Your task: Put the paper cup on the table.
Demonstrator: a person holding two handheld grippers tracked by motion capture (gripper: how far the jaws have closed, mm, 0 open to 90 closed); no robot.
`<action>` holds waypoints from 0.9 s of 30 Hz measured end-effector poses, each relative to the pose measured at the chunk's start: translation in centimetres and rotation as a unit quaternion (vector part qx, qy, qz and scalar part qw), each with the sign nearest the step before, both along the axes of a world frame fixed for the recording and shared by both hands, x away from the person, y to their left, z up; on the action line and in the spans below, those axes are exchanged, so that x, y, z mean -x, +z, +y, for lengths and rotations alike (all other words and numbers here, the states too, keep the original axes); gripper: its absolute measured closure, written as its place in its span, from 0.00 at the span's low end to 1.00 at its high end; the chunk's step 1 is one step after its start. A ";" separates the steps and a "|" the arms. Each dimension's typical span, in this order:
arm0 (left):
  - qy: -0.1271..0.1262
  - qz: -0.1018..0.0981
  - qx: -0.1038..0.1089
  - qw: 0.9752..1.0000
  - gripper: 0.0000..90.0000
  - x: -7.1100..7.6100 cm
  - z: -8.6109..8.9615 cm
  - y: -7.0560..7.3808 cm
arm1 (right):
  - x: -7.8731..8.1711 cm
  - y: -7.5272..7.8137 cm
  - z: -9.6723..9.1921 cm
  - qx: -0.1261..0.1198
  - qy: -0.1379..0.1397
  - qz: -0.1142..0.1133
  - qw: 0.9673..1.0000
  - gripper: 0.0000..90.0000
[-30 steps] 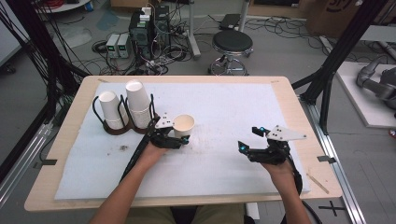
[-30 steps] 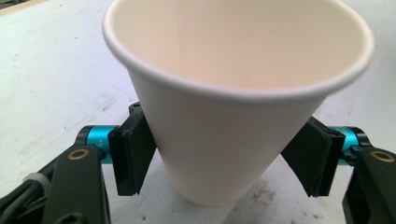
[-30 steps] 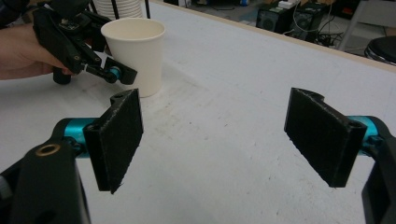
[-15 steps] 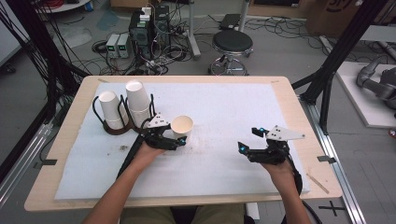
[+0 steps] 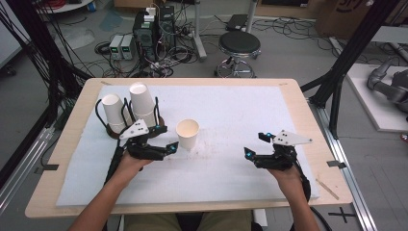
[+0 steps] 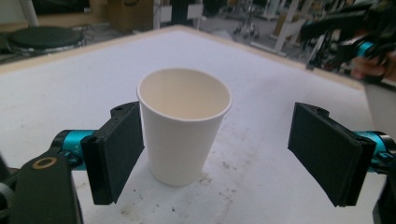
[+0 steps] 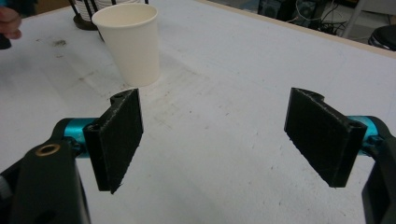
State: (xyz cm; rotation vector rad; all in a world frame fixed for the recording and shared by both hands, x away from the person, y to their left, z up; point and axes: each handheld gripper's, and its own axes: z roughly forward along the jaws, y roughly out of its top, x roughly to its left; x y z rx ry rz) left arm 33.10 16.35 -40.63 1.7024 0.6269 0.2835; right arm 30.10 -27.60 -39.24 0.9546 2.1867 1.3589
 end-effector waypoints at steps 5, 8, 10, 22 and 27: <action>0.021 -0.023 0.037 0.999 0.20 1.3 2.6 0.6 | 0.0 -0.2 -0.3 0.001 -0.012 0.007 1.000 0.22; 0.038 -0.035 0.047 0.998 0.20 1.8 4.0 0.5 | 0.4 -0.4 -0.6 0.008 -0.020 0.010 1.000 0.22; 0.042 -0.042 0.049 0.997 0.20 2.0 4.7 0.3 | 0.7 -0.5 -0.8 0.014 -0.027 0.011 0.999 0.22; 0.078 -0.056 0.055 0.994 0.19 2.7 6.4 0.0 | 1.7 -0.8 -1.8 0.008 -0.061 -0.005 0.998 0.22; 0.084 -0.056 0.065 0.993 0.19 3.0 6.6 0.0 | 1.8 -0.9 -1.0 0.022 -0.048 -0.008 0.999 0.22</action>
